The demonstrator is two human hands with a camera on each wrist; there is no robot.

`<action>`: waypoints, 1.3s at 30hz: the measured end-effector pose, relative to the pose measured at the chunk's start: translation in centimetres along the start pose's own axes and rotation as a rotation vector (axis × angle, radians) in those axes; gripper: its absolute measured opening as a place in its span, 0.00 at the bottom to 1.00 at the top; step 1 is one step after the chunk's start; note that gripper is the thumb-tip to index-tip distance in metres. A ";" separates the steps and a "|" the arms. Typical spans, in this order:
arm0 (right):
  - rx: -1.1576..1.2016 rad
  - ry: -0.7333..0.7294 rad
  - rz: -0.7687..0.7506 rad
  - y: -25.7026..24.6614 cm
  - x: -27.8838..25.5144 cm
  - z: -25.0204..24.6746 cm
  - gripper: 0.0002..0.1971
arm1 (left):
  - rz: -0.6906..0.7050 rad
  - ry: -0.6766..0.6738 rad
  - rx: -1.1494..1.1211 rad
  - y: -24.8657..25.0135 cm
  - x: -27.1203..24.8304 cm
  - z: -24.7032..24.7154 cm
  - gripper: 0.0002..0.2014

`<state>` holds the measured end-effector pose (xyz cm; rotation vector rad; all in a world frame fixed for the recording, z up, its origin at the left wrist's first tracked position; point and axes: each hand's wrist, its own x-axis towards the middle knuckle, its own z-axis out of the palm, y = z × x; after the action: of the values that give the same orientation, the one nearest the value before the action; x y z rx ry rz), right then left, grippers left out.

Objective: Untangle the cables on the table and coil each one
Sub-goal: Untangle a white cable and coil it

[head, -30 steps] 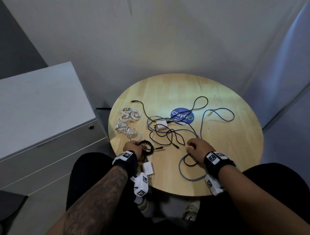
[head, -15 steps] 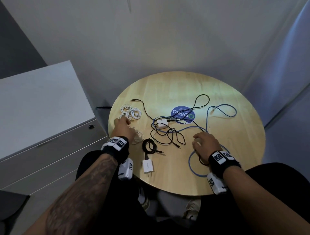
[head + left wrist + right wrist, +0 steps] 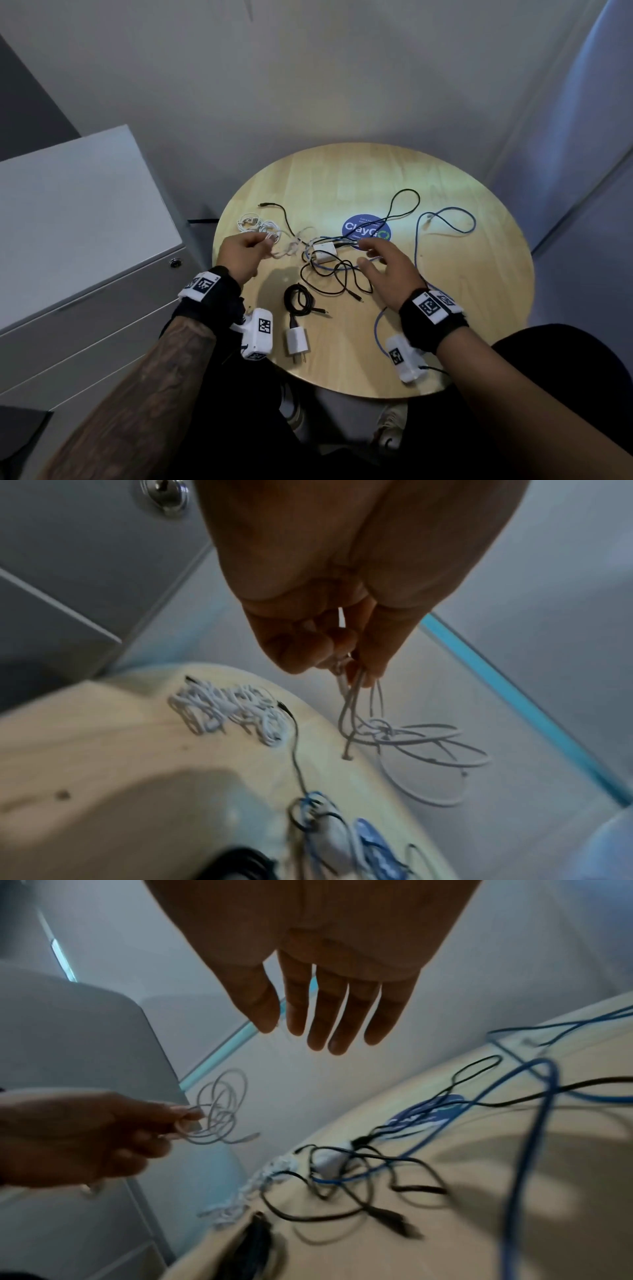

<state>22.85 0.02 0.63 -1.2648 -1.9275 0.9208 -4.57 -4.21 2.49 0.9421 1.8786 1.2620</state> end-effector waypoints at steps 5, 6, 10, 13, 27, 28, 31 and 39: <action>0.318 -0.046 0.082 -3.7 0.8 1.5 0.19 | 0.040 -0.253 -0.163 2.1 -3.2 3.0 0.07; 0.300 -0.009 0.075 -3.8 1.0 1.3 0.15 | 0.042 -0.277 -0.191 2.2 -3.6 3.6 0.08; 0.307 0.086 0.141 -3.0 1.4 -1.3 0.06 | -0.009 -0.225 -0.278 1.8 -3.6 4.6 0.09; 0.632 0.067 0.303 -2.9 1.1 -2.8 0.06 | -0.067 -0.231 -0.345 1.4 -3.0 4.8 0.12; 1.005 0.346 0.454 -2.1 1.4 -7.0 0.08 | -0.200 -0.187 -0.871 3.6 -1.1 5.2 0.05; 0.959 0.352 0.452 -2.1 1.6 -6.8 0.07 | -0.185 -0.182 -0.875 3.9 -1.2 5.5 0.05; 0.723 0.337 0.443 -2.3 1.8 -6.5 0.08 | -0.114 -0.193 -0.819 5.3 -1.7 6.5 0.04; 0.143 0.151 -0.020 -5.5 0.8 -5.8 0.23 | 0.079 -0.330 -0.572 9.4 -4.5 9.1 0.07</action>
<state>24.66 0.31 8.44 -1.1941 -1.7238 0.9089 7.19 -1.40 9.27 0.8472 1.1429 1.4749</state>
